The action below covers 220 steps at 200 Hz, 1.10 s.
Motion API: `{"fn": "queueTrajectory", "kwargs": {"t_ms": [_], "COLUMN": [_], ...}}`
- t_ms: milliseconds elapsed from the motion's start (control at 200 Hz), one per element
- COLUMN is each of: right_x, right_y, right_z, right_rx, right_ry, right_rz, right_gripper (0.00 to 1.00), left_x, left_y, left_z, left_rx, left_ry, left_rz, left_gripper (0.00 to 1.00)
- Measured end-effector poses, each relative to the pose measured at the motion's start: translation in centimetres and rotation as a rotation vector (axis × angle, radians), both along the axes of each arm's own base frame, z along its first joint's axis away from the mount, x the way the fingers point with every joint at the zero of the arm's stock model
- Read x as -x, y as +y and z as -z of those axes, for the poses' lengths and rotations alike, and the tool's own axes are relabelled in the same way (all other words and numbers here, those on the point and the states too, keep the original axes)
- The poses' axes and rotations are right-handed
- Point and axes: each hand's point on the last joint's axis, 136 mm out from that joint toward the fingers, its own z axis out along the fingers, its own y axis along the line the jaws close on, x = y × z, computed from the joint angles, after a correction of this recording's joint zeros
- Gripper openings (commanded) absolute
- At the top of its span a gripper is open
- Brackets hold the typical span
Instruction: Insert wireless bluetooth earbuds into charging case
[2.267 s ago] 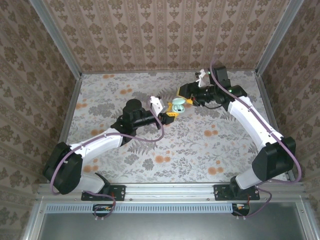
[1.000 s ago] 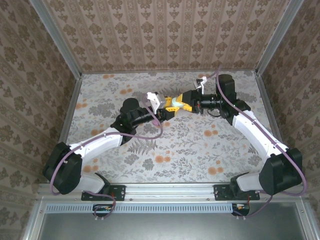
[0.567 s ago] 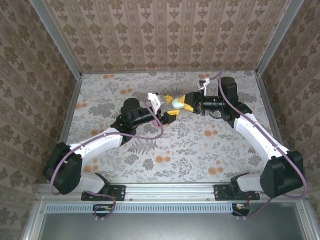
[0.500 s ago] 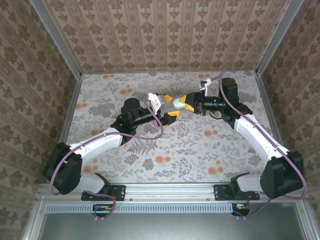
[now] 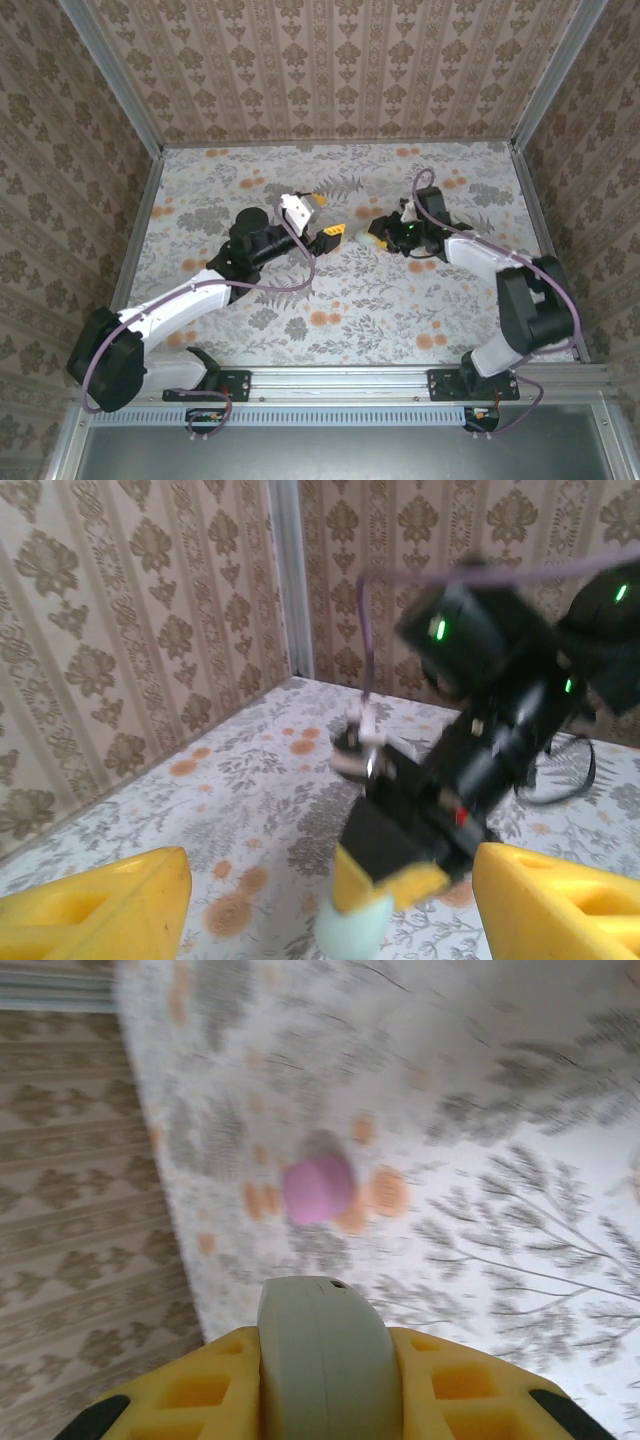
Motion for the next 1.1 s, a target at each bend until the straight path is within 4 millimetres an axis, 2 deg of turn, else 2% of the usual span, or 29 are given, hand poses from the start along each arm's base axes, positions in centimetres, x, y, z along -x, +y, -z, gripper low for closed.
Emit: {"fn": "queueTrajectory", "kwargs": {"t_ms": [60,130,360,460,770,1100], "right_x": [0.3,0.6,0.4,0.1,-0.3,1.1], "right_y": [0.5,1.0,1.3,1.4,1.2,-0.6], "right_z": [2.3,4.1,6.6,7.0,7.0,6.6], "right_rx": [0.029,0.054,0.097,0.105,0.139,0.233], "right_ry": [0.049,0.077,0.091,0.087,0.047,0.058], "right_rz": [-0.009,-0.020,-0.029,-0.036,-0.055,-0.050], "right_gripper": [0.24,0.24,0.24,0.25,0.39,0.53], "left_x": [-0.1,-0.3,-0.9,-1.0,-1.5,-1.7], "left_y": [0.2,0.4,0.8,1.0,1.4,2.0], "left_z": [-0.2,0.0,0.6,0.8,1.3,1.4], "left_rx": [0.000,-0.006,-0.023,-0.028,-0.036,-0.038], "left_ry": [-0.005,-0.001,0.014,0.018,0.025,0.024], "left_rz": [-0.015,-0.031,-0.071,-0.084,-0.115,-0.144], "left_gripper": [0.75,0.75,0.75,0.75,0.75,0.76]}}
